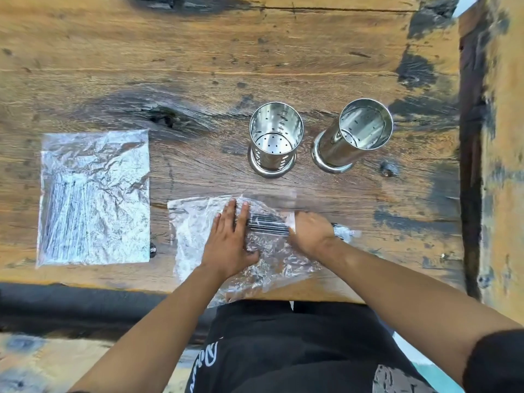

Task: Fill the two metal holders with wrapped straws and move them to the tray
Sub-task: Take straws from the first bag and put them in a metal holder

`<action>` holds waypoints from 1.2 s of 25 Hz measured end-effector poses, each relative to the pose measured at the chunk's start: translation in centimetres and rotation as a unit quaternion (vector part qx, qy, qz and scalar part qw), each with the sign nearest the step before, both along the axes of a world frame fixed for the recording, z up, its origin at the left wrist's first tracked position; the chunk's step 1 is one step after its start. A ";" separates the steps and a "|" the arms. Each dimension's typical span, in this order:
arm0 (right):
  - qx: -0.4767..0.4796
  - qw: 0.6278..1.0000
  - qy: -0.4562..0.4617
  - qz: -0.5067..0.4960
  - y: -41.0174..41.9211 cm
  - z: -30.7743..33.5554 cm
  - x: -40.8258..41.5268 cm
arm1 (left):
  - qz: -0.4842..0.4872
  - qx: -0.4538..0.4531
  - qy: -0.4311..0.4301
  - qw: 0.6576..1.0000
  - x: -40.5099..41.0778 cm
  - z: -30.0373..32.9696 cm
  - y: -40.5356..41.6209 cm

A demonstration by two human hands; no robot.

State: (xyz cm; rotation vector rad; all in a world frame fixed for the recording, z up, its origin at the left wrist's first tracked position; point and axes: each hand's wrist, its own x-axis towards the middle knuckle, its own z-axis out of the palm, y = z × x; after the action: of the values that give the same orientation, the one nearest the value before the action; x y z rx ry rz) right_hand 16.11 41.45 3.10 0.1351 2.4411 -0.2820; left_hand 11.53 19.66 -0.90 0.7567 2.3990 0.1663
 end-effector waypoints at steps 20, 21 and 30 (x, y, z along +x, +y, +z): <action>-0.326 0.800 0.218 -0.454 5.4 8.9 -0.5 | 0.055 -0.144 0.041 0.987 -3.2 3.7 1.6; -0.365 0.754 0.247 -0.487 6.1 10.0 -1.8 | 0.063 -0.145 0.029 0.987 -3.3 3.8 1.7; -0.442 0.489 0.396 -0.639 14.9 16.0 -10.2 | 0.023 -0.192 -0.018 0.981 -5.7 3.3 2.4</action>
State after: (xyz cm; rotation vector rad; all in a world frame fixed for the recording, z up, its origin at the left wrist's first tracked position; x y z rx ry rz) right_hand 5.88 56.34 19.15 1.6340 1.9203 -2.6447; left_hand 5.79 22.07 2.45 0.5122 2.3154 -0.2561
